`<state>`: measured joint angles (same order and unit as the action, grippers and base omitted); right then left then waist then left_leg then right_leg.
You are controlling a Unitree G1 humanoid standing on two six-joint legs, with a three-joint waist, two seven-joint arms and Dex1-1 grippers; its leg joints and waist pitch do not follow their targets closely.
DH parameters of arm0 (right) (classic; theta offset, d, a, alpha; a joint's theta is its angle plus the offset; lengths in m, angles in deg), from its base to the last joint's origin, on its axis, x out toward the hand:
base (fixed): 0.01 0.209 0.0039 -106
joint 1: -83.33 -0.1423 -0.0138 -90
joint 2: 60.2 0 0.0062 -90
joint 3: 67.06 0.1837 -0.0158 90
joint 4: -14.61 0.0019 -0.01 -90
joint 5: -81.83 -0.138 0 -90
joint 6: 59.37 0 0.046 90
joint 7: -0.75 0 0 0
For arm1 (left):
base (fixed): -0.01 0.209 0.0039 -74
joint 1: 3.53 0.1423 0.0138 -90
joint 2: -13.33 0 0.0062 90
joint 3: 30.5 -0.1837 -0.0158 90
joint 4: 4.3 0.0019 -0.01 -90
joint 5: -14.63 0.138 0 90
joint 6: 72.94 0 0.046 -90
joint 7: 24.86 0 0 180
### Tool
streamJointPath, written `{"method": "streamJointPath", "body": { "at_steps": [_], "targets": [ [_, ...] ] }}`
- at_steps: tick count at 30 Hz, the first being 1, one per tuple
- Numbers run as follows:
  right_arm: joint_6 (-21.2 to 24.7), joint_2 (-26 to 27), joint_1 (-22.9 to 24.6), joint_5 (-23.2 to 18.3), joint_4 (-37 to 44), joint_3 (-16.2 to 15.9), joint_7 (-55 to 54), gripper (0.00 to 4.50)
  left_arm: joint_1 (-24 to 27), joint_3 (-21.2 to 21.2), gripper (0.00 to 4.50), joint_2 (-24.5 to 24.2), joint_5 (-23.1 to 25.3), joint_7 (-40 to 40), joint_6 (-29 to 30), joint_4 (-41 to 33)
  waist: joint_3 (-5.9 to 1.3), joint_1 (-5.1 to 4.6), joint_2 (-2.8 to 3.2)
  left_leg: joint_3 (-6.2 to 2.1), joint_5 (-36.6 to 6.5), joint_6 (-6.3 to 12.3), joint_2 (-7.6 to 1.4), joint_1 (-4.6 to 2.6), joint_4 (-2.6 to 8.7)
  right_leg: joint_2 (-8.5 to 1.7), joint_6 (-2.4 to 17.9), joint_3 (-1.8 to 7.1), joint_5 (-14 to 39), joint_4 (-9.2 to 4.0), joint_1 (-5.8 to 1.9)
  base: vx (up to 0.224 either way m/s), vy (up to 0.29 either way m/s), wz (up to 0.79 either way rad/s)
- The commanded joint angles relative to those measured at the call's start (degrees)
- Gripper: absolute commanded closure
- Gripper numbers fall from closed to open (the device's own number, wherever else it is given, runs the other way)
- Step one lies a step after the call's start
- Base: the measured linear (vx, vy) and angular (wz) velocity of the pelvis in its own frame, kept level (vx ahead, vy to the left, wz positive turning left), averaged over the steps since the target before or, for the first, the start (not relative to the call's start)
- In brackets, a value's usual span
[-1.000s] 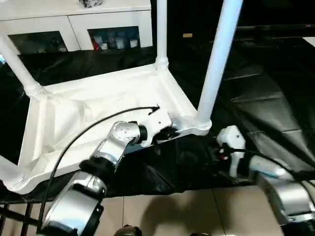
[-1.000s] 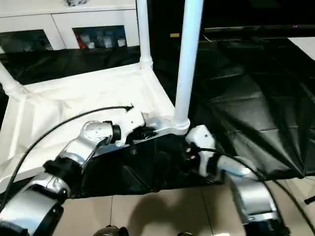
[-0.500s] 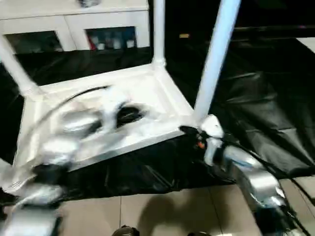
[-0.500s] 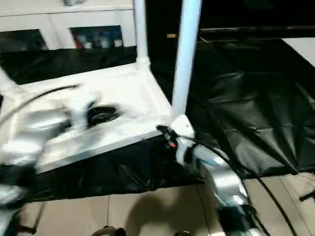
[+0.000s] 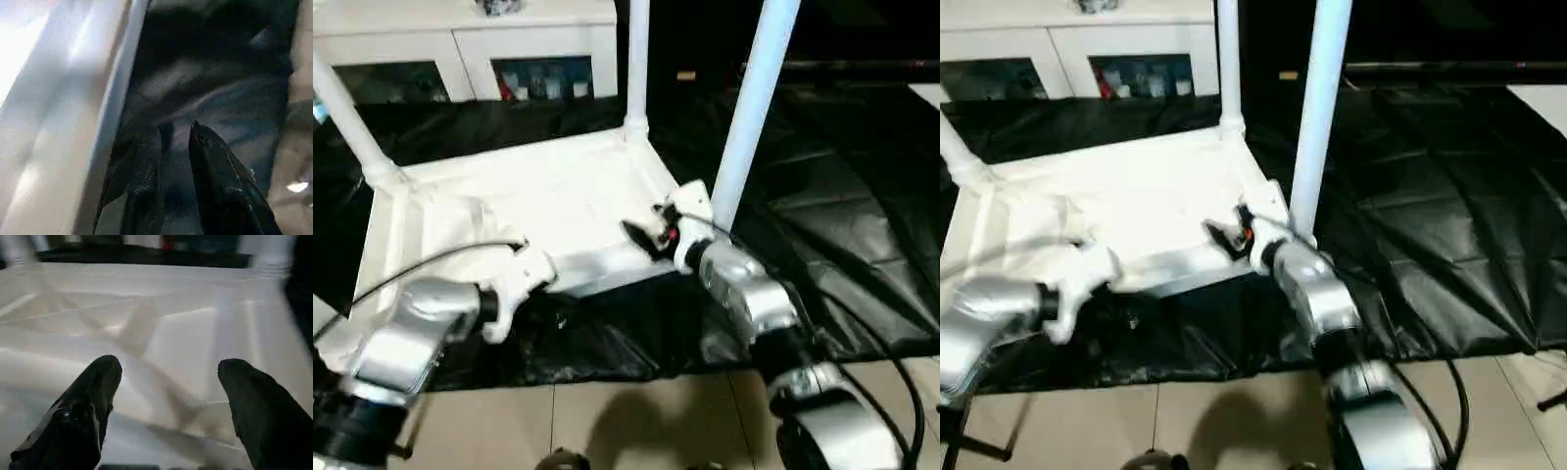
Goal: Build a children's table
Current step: Rotate table base
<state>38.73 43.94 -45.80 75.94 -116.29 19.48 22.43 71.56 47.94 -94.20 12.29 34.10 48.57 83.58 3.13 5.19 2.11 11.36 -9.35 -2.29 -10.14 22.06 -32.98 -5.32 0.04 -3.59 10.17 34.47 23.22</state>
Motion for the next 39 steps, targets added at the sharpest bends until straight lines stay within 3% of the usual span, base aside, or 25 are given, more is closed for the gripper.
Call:
{"method": "streamJointPath", "body": {
  "at_steps": [1, 3, 4, 6, 7, 8, 9, 11, 12, 13, 17, 19, 23, 25, 27, 29, 30, 32, 33, 35, 36, 38, 39],
  "targets": [
    [-1.2, -0.1, -1.5, 0.0, -2.7, 2.4, -3.6, 0.88, 0.5, -1.6, 3.37, -0.9, 2.7, -2.5, 0.2, 0.9, -4.21, -0.05, 0.54, -1.42, -12.5, -1.3, -2.54, -1.49, 3.83, -2.95, 12.3, 2.49, 6.1, -2.81, -2.4, 0.0, 0.0, 0.0],
    [-1.5, -0.5, -2.1, -0.2, -3.7, 3.3, -5.2, 0.88, 0.5, -2.2, 3.37, -1.2, 3.6, -3.5, 0.1, 1.6, -4.22, -0.12, 0.56, -1.39, -12.4, -1.07, -2.5, -1.54, 3.76, -2.81, 12.6, 2.42, 5.8, -2.86, -2.36, 0.0, 0.0, 0.0],
    [-2.2, -1.0, -2.6, -0.2, -5.0, 4.0, -6.3, 0.88, 0.2, -2.2, 3.37, -1.2, 3.9, -4.7, -0.1, 2.2, -4.31, 0.09, 1.04, -1.41, -12.4, -1.23, -2.52, -1.6, 3.66, -2.89, 12.7, 2.38, 5.6, -2.69, -2.34, 0.0, 0.0, 0.0],
    [-3.6, -2.1, -3.3, -0.2, -7.2, 5.1, -7.6, 0.88, -0.8, -1.7, 3.37, -0.7, 4.4, -7.1, -0.6, 3.3, -4.27, 0.04, 0.8, -1.39, -13.4, -1.49, -2.49, -1.68, 3.69, -2.7, 12.8, 2.31, 5.9, -2.83, -2.34, 0.0, 0.0, 0.0],
    [-4.2, -3.1, -3.5, -0.2, -8.1, 5.6, -8.0, 0.88, -1.7, -1.3, 3.37, -0.3, 4.5, -8.3, -0.9, 4.2, -4.24, 0.17, 1.25, -1.47, -14.3, -1.91, -2.43, -1.75, 3.69, -2.72, 13.0, 2.26, 6.6, -2.83, -2.26, 0.0, 0.0, 0.0],
    [-4.3, -3.2, -3.5, -0.2, -8.2, 5.6, -8.0, 0.88, -1.8, -1.2, 3.37, -0.3, 4.5, -8.5, -0.9, 4.3, -4.15, 0.06, 1.11, -1.36, -15.4, -2.08, -2.47, -1.79, 3.78, -2.64, 13.0, 2.27, 7.3, -3.01, -2.15, 0.0, 0.0, 0.0],
    [-5.3, -4.3, -3.9, -0.2, -9.8, 6.2, -8.5, 0.88, -2.5, -0.9, 3.37, 0.1, 5.0, -9.2, -1.3, 4.8, -4.15, 0.3, 1.5, -1.49, -17.1, -2.69, -2.5, -1.93, 3.71, -2.8, 12.9, 2.3, 8.6, -3.02, -2.12, 0.0, 0.0, 0.0],
    [-7.0, -6.9, -4.8, 0.0, -12.9, 7.5, -9.5, 0.88, -3.5, -0.6, 3.37, 1.1, 6.0, -10.6, -2.5, 6.2, -3.88, 0.26, 1.23, -1.55, -19.9, -3.25, -2.48, -1.98, 3.78, -2.67, 12.6, 2.26, 11.2, -3.34, -1.97, 0.0, 0.0, 0.0],
    [-7.3, -7.2, -5.0, 0.0, -13.3, 7.8, -9.7, 0.88, -3.6, -0.6, 3.37, 1.2, 6.2, -10.8, -2.8, 6.3, -3.86, 0.42, 1.57, -1.59, -20.8, -3.52, -2.51, -2.1, 3.71, -2.82, 12.5, 2.32, 12.0, -3.41, -1.91, 0.0, 0.0, 0.0],
    [-7.9, -8.3, -5.4, -0.1, -14.5, 8.5, -10.0, 0.88, -4.0, -0.6, 3.37, 1.7, 6.4, -11.9, -3.4, 6.8, -3.78, 0.65, 1.54, -1.73, -22.2, -3.7, -2.46, -2.06, 3.69, -2.92, 12.0, 2.32, 14.2, -3.51, -1.98, 0.0, 0.0, 0.0],
    [-9.3, -12.0, -6.6, 0.0, -17.5, 9.9, -10.3, 0.88, -5.2, -0.4, 3.37, 3.4, 6.5, -15.1, -6.1, 8.7, -3.9, 0.88, 1.22, -1.6, -21.1, -2.95, -2.36, -1.98, 3.41, -2.87, 12.1, 2.3, 13.9, -3.67, -1.96, 0.0, 0.0, 0.0],
    [-9.6, -13.3, -7.1, 0.0, -18.7, 10.2, -10.5, 0.88, -5.3, -0.5, 3.37, 3.9, 6.4, -15.8, -7.3, 9.2, -4.18, 0.79, 0.87, -1.7, -17.8, -2.01, -2.21, -1.18, 3.27, -2.87, 12.0, 2.12, 11.8, -3.22, -2.62, 0.0, 0.0, 0.0],
    [-10.5, -14.7, -7.7, 0.0, -19.9, 10.4, -10.2, 0.88, -4.1, 0.5, 3.37, 5.0, 5.7, -17.4, -8.6, 7.7, -4.38, 0.35, 0.68, -1.55, -14.5, -0.19, -2.12, -0.72, 2.83, -2.89, 13.2, 1.98, 8.4, -2.95, -2.84, 0.0, 0.0, 0.0],
    [-11.5, -14.7, -7.3, -0.1, -19.9, 10.3, -8.5, 0.88, -1.1, 2.4, 3.37, 6.3, 3.7, -18.5, -9.9, 3.7, -4.45, -0.25, 0.6, -1.54, -13.0, 0.92, -2.3, -0.35, 2.63, -3.09, 14.3, 1.83, 6.9, -2.75, -3.16, 0.0, 0.0, 0.0],
    [-11.7, -14.5, -6.7, -0.2, -19.3, 10.2, -7.3, 0.88, 0.6, 3.7, 3.37, 7.3, 2.2, -19.4, -10.2, 1.4, -4.41, -0.37, 0.42, -1.38, -12.9, 1.63, -2.34, -0.44, 2.52, -2.96, 14.7, 1.78, 6.9, -2.92, -2.96, 0.0, 0.0, 0.0],
    [-11.1, -13.8, -4.6, -0.5, -16.7, 9.7, -4.9, 0.88, 4.1, 6.7, 3.37, 9.9, -0.1, -22.6, -10.5, -2.7, -4.21, -0.36, 0.67, -1.31, -14.0, 2.24, -2.5, -0.66, 2.58, -2.78, 14.8, 1.75, 8.9, -3.04, -2.64, 0.0, 0.0, 0.0],
    [-10.4, -13.3, -2.9, -0.8, -14.3, 9.2, -3.8, 0.88, 6.2, 8.6, 3.37, 11.7, -0.8, -25.3, -10.6, -5.2, -4.21, -0.27, 0.46, -1.34, -14.1, 2.31, -2.8, -0.49, 2.6, -2.9, 14.4, 1.81, 8.4, -2.96, -2.99, 0.0, 0.0, 0.0],
    [-9.7, -12.5, 0.9, -1.3, -8.7, 7.4, -0.2, 0.88, 10.8, 11.5, 3.07, 15.3, -2.6, -29.3, -10.8, -10.1, -4.12, -0.13, 0.46, -1.25, -14.5, 2.8, -2.84, -0.74, 2.66, -2.6, 13.9, 1.83, 9.5, -3.34, -2.53, 0.0, 0.0, 0.0],
    [-9.7, -12.5, 1.1, -1.3, -8.3, 7.2, 0.0, 0.88, 11.1, 11.6, 3.07, 15.5, -2.7, -29.4, -10.8, -10.5, -4.0, 0.09, 0.38, -1.3, -15.4, 2.73, -2.92, -0.68, 2.81, -2.66, 13.3, 1.8, 11.2, -3.53, -2.53, 0.0, 0.0, 0.0],
    [-8.7, -11.3, 5.0, -2.9, -1.8, 5.7, 2.8, 0.88, 16.4, 13.0, 2.98, 17.6, -5.4, -29.8, -11.4, -14.8, -3.83, 0.13, 0.33, -1.39, -17.5, 2.37, -2.87, -0.83, 3.04, -2.59, 12.1, 1.85, 14.9, -3.95, -2.25, 0.0, 0.0, 0.0],
    [-8.1, -10.9, 6.3, -3.6, 0.5, 5.2, 3.9, 0.88, 18.3, 13.6, 2.71, 18.3, -6.6, -29.8, -11.2, -16.5, -3.72, 0.24, -0.15, -1.52, -17.9, 2.15, -3.12, -0.65, 3.19, -2.86, 11.2, 1.99, 16.1, -3.93, -2.43, 0.0, 0.0, 0.0],
    [-7.4, -10.4, 9.3, -4.1, 5.2, 3.4, 6.0, 0.88, 22.8, 14.9, 2.67, 19.0, -11.0, -27.9, -10.1, -20.5, -3.59, 0.28, -0.04, -1.52, -19.3, 1.9, -3.17, -0.82, 3.41, -2.66, 10.1, 2.1, 18.6, -4.27, -1.91, 0.0, 0.0, 0.0],
    [-6.9, -10.3, 10.5, -4.4, 7.0, 2.6, 7.2, 0.88, 24.7, 15.5, 2.69, 18.4, -12.8, -26.5, -9.7, -22.0, -3.36, 0.06, -0.77, -1.44, -20.7, 1.61, -3.06, -0.8, 3.59, -2.41, 9.3, 2.05, 20.9, -4.67, -1.69, 0.0, 0.0, 0.0]
  ]
}}
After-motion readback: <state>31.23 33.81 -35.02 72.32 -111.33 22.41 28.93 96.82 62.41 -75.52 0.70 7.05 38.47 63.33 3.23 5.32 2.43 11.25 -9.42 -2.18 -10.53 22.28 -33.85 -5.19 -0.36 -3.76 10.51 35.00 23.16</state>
